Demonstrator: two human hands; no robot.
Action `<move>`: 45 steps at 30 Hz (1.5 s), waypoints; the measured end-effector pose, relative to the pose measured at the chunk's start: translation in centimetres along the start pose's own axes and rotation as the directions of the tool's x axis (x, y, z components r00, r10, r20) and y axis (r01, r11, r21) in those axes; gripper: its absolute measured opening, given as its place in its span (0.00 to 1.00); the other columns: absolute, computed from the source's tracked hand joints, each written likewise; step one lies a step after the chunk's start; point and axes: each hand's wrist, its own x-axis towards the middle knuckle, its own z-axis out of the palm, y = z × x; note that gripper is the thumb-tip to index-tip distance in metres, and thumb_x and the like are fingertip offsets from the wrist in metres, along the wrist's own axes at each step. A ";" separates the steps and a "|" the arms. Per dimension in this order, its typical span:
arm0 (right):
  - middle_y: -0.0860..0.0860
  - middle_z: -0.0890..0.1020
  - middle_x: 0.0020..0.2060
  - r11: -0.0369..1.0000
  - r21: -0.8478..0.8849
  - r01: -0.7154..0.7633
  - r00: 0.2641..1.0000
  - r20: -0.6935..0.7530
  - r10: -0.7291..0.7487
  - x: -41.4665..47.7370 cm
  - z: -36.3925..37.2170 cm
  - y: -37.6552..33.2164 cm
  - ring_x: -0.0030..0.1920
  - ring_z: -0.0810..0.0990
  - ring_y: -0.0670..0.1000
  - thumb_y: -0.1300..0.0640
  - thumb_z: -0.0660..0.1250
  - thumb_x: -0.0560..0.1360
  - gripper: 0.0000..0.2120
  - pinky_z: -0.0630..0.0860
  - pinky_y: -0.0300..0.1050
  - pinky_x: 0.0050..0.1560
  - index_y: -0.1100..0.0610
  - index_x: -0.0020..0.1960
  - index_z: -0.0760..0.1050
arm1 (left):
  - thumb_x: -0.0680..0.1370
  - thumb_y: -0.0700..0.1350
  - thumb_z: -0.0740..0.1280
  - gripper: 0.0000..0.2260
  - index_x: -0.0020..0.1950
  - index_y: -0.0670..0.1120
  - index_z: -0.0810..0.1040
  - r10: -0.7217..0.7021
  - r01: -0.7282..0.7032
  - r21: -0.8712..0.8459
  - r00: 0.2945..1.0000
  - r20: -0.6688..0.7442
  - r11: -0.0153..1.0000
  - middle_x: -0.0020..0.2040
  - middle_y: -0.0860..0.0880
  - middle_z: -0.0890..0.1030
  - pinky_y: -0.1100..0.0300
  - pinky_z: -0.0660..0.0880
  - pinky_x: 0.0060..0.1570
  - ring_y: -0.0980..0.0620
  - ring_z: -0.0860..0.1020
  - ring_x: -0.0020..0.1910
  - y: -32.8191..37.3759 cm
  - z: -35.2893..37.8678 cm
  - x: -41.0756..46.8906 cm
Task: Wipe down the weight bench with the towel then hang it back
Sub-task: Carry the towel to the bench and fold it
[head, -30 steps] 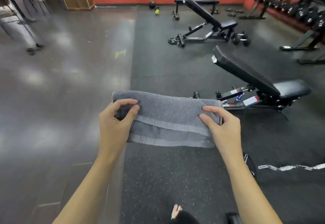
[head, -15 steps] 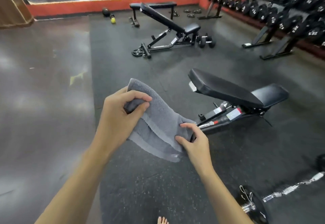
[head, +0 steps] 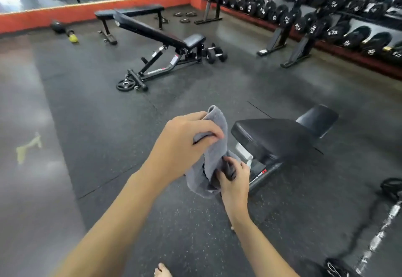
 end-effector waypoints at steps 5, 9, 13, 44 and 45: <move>0.55 0.71 0.63 0.997 -0.044 -0.060 0.987 -0.153 0.053 7.5 4.8 -1.4 0.60 0.75 0.47 0.68 0.70 0.74 0.15 0.75 0.53 0.67 0.56 0.59 0.79 | 0.77 0.36 0.72 0.06 0.47 0.45 0.87 0.164 -0.149 -0.082 0.963 0.214 0.985 0.43 0.49 0.83 0.49 0.76 0.45 0.48 0.80 0.43 -5.8 -0.1 10.8; 0.58 0.63 0.75 0.986 -0.157 -0.050 0.951 -0.310 -0.001 13.6 4.9 -1.0 0.65 0.73 0.47 0.66 0.72 0.75 0.13 0.74 0.49 0.67 0.57 0.58 0.79 | 0.77 0.36 0.72 0.06 0.46 0.46 0.87 0.303 -0.256 -0.175 0.882 0.361 0.951 0.42 0.52 0.81 0.57 0.75 0.44 0.53 0.79 0.42 -9.0 2.7 19.1; 0.52 0.69 0.73 0.953 -0.073 0.295 0.850 -0.436 -0.297 21.1 3.1 -2.1 0.72 0.72 0.54 0.65 0.72 0.75 0.10 0.74 0.59 0.66 0.54 0.52 0.77 | 0.76 0.35 0.73 0.06 0.44 0.45 0.86 0.389 -0.297 -0.270 0.822 0.416 0.916 0.42 0.50 0.82 0.61 0.73 0.44 0.52 0.79 0.42 -10.8 6.4 27.4; 0.45 0.74 0.60 0.942 -0.035 -0.334 -0.360 -0.919 -0.162 51.3 -1.8 -0.6 0.65 0.74 0.44 0.53 0.75 0.74 0.26 0.65 0.32 0.66 0.54 0.68 0.70 | 0.72 0.61 0.74 0.25 0.61 0.43 0.82 0.620 0.563 -0.319 -0.493 0.611 0.762 0.53 0.48 0.85 0.62 0.78 0.45 0.54 0.84 0.49 -23.1 41.9 55.0; 0.44 0.74 0.60 0.943 0.000 -0.332 -0.418 -0.896 -0.147 51.3 -1.7 -0.7 0.66 0.74 0.43 0.53 0.75 0.74 0.26 0.66 0.31 0.65 0.53 0.68 0.70 | 0.72 0.55 0.76 0.17 0.56 0.48 0.85 0.597 0.482 -0.361 -0.555 0.579 0.798 0.51 0.51 0.87 0.63 0.78 0.47 0.56 0.84 0.49 -23.2 42.2 55.2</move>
